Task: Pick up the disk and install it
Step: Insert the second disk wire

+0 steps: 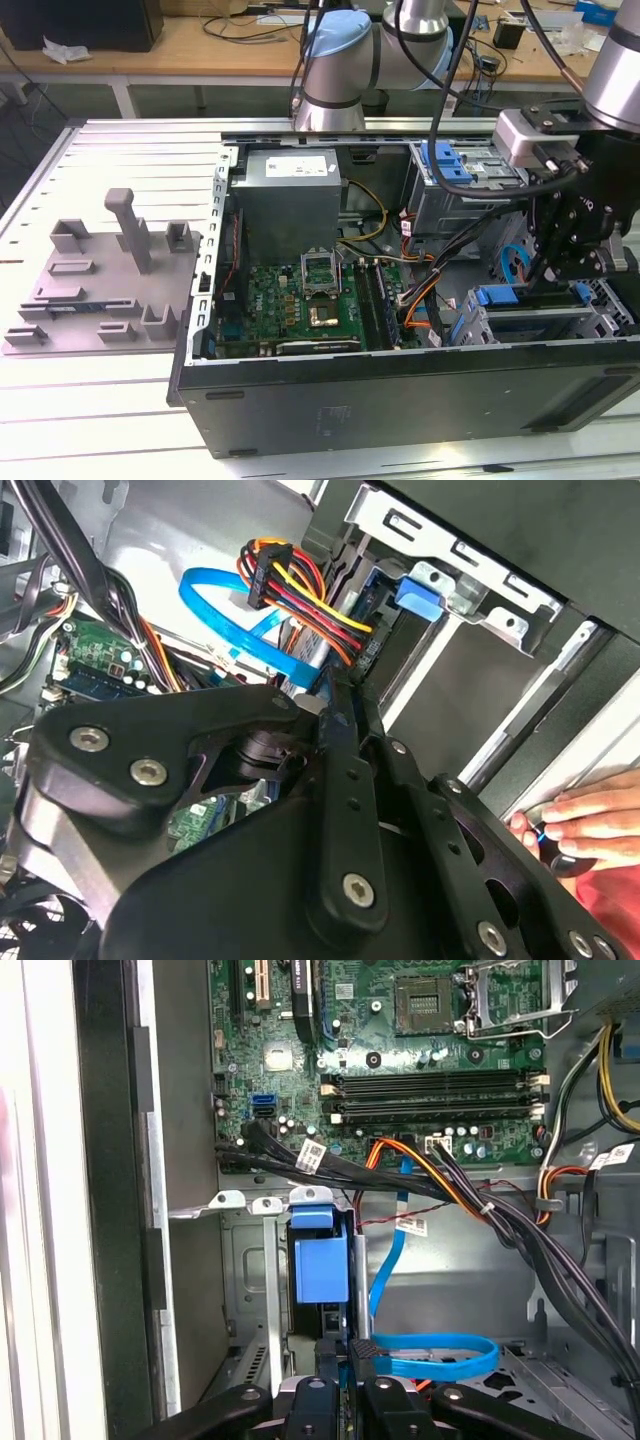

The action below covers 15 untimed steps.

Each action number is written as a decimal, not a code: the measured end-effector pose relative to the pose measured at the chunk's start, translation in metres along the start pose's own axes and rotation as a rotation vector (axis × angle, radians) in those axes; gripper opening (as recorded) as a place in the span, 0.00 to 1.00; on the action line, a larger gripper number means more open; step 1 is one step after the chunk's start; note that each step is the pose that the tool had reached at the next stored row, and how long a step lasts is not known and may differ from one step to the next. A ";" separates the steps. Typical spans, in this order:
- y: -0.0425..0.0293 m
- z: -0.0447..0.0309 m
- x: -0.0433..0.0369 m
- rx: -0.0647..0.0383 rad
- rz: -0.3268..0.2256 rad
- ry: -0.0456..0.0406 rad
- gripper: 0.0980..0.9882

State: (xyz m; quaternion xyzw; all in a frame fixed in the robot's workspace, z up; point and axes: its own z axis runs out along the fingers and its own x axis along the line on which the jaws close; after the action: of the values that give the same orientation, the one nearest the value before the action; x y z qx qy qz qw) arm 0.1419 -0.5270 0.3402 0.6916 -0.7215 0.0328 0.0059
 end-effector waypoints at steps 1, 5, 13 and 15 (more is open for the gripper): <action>0.0000 0.0009 0.0000 0.000 0.000 0.0000 0.07; 0.0001 0.0025 -0.0001 0.000 0.000 0.0004 0.07; 0.0001 0.0015 -0.0007 0.000 0.000 0.0000 0.07; 0.0001 0.0015 -0.0008 0.000 0.000 0.0001 0.07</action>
State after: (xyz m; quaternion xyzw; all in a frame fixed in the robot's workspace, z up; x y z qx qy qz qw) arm 0.1419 -0.5263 0.3386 0.6916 -0.7215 0.0328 0.0059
